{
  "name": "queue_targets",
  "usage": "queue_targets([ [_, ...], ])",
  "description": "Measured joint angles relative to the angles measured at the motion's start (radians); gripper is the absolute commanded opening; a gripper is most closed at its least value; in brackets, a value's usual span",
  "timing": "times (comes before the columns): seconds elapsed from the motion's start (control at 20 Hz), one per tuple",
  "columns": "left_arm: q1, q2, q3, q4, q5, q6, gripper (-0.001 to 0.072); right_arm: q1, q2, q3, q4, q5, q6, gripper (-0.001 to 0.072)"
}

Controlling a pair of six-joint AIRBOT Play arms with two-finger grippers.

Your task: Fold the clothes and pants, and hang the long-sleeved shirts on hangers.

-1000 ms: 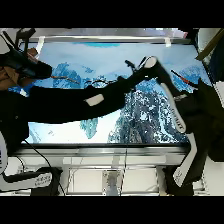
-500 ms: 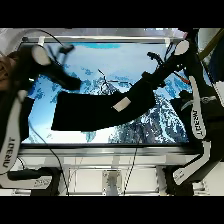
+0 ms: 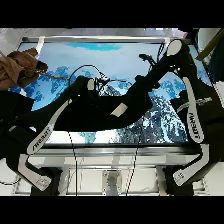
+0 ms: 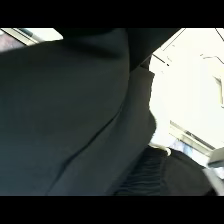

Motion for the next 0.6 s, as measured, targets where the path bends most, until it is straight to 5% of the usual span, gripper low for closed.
queue_targets([
  [0.6,0.266,0.340,-0.003,0.147,-0.053,-0.006,0.0008,0.380,-0.046,0.068,-0.005,-0.546,0.077,0.0029],
])
